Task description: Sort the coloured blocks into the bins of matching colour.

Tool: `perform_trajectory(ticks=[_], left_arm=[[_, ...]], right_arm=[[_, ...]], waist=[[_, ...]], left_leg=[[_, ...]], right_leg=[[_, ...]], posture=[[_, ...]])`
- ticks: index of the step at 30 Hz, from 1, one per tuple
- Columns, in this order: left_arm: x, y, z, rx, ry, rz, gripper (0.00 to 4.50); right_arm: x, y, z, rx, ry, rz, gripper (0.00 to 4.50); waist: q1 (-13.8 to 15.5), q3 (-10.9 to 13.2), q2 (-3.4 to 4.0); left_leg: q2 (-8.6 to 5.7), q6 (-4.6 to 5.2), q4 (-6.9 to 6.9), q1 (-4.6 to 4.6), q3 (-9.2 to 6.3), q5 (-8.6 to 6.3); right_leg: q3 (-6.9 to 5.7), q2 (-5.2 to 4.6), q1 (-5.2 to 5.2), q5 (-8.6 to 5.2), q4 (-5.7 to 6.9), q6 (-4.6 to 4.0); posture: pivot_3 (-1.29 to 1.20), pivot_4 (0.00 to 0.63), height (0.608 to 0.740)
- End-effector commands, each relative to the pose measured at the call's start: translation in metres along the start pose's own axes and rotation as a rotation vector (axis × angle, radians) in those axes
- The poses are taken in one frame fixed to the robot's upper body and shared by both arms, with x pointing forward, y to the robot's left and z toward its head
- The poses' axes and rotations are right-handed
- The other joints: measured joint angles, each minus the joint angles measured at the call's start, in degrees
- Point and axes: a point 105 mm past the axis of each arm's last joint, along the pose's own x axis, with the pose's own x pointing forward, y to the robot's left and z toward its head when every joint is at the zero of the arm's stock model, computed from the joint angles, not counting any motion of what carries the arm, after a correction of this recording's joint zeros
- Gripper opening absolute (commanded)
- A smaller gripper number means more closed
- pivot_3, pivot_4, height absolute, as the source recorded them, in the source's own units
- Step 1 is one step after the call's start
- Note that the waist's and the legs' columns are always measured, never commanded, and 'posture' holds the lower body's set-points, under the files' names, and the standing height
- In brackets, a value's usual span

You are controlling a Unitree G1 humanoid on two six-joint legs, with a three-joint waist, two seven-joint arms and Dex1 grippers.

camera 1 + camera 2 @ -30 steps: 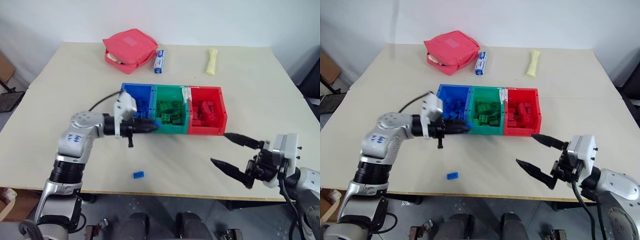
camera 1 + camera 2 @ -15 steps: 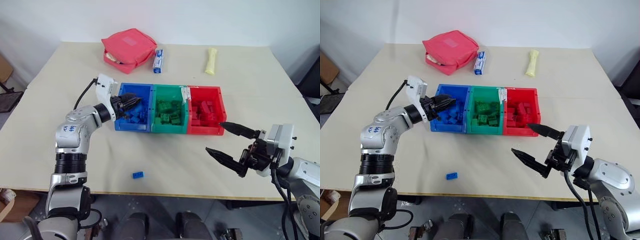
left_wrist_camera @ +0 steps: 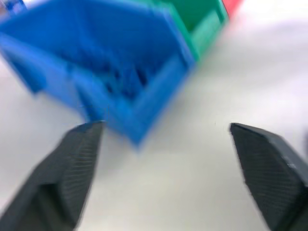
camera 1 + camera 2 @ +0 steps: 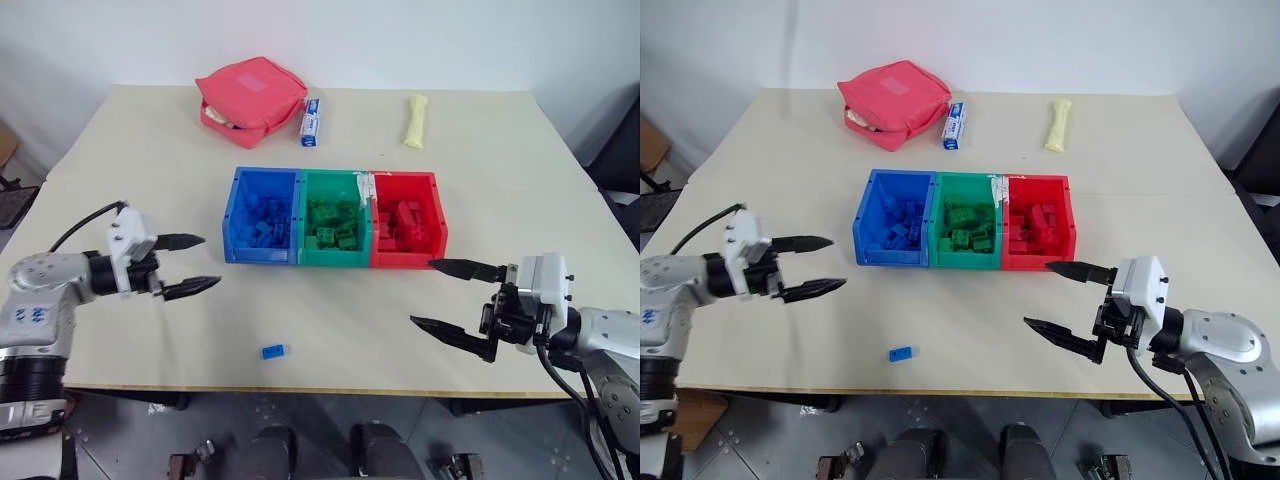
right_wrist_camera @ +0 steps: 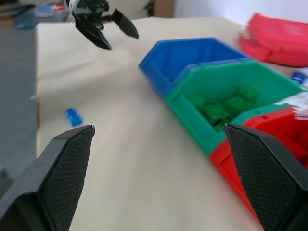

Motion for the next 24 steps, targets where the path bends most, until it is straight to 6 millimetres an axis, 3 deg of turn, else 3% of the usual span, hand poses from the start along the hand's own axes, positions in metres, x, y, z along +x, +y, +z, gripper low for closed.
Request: perform_trajectory(ticks=[1,5,8,11,13,17,21,24], left_arm=[[-0.031,0.007,-0.011,0.053,0.047,0.027,4.48],[-0.028,0.002,-0.012,0.068,0.062,-0.038,4.48],[-0.009,-0.027,-0.004,0.084,0.065,-0.226,4.48],[0.015,-0.059,-0.009,0.196,0.199,-0.397,4.48],[0.030,-0.071,-0.012,0.238,0.312,-0.423,4.48],[0.060,-0.094,0.006,0.164,0.266,-0.427,4.48],[0.074,-0.117,0.008,0.052,0.299,-0.436,4.48],[0.076,-0.125,0.000,0.074,0.375,-0.425,4.48]], right_arm=[[0.001,0.001,0.002,-0.048,0.006,0.050,4.50],[0.001,0.003,-0.003,-0.040,0.030,0.086,4.50],[-0.001,0.007,-0.007,-0.021,0.056,0.116,4.50],[-0.006,0.014,-0.009,0.000,0.090,0.152,4.50],[-0.008,0.018,-0.010,0.008,0.104,0.171,4.50],[-0.007,0.025,-0.010,0.024,0.114,0.203,4.50],[-0.003,0.032,-0.011,0.027,0.112,0.240,4.50],[-0.001,0.036,-0.013,0.023,0.118,0.260,4.50]], waist=[[0.0,0.0,0.00],[0.1,0.0,0.00],[0.0,0.0,0.00],[-0.2,0.0,0.00],[-0.2,0.0,0.00],[-0.1,0.0,0.00],[-0.3,0.0,0.01],[-0.2,0.0,0.00]], left_leg=[[0.00,0.01,0.00,0.00,0.00,0.00],[-0.01,0.15,-0.03,-0.01,0.00,-0.09],[-0.03,0.15,-0.02,-0.04,0.01,-0.09],[-0.01,0.12,-0.03,-0.03,0.02,-0.12],[-0.01,0.11,-0.07,-0.03,0.03,-0.13],[0.01,0.27,-0.09,-0.03,0.03,-0.20],[0.03,0.30,-0.10,0.01,0.05,-0.22],[0.02,0.29,-0.08,0.00,0.04,-0.21]], right_leg=[[0.00,0.00,0.00,0.00,-0.02,0.00],[-0.01,-0.02,-0.01,0.00,-0.01,0.00],[0.01,-0.06,0.00,0.00,-0.02,0.01],[0.04,-0.05,0.00,0.00,-0.03,0.01],[0.06,-0.03,-0.01,0.00,-0.06,0.01],[0.08,0.00,-0.01,0.00,-0.01,0.01],[0.10,0.06,-0.02,0.00,0.05,0.01],[0.10,0.06,-0.02,0.00,0.05,0.01]], posture=[[0.00,0.150,0.740],[0.00,0.150,0.740],[0.00,0.150,0.740],[0.00,0.150,0.740],[0.00,0.150,0.740],[0.00,0.150,0.740],[0.00,0.150,0.740],[0.00,0.150,0.740]])
